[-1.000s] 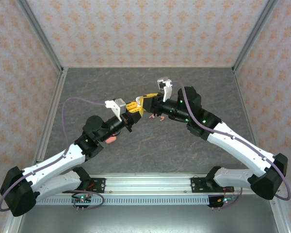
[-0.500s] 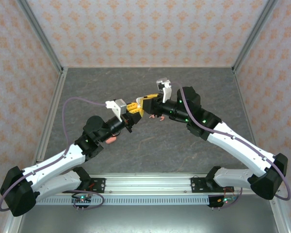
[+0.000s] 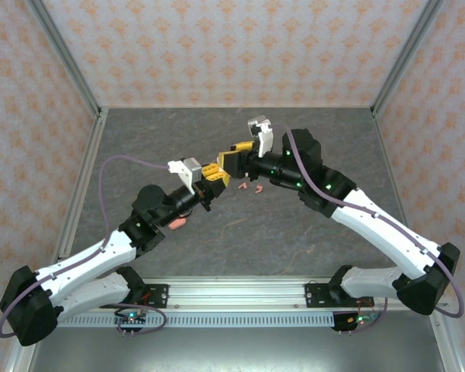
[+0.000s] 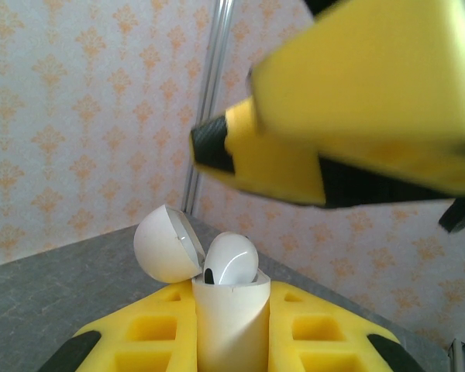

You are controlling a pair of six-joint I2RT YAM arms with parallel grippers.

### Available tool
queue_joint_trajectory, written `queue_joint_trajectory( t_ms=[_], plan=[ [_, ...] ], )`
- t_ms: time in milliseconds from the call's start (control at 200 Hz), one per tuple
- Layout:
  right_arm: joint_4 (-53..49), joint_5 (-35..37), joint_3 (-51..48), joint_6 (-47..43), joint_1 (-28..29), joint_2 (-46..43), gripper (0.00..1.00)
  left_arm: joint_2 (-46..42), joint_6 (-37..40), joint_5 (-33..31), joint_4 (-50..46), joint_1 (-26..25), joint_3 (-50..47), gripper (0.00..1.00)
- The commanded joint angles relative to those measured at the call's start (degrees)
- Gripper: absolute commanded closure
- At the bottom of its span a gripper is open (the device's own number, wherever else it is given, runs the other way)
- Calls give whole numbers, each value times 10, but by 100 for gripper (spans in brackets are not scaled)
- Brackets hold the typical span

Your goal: Insert wireless bluetooth earbuds into charging case

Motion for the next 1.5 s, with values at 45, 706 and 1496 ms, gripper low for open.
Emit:
queue_joint_trajectory(
  t_ms=[45,706,1496],
  plan=[
    [-22,-42,12,3,-40,-38,32,-14,15,-7,28,-4,0,100],
    [-47,-245,22,37,-79,45,4,-13,16,3,24,-4,5,100],
    [-63,-150,-28,-1,-79,-30,16,-13,16,-5,3,-4,11,100]
  ],
)
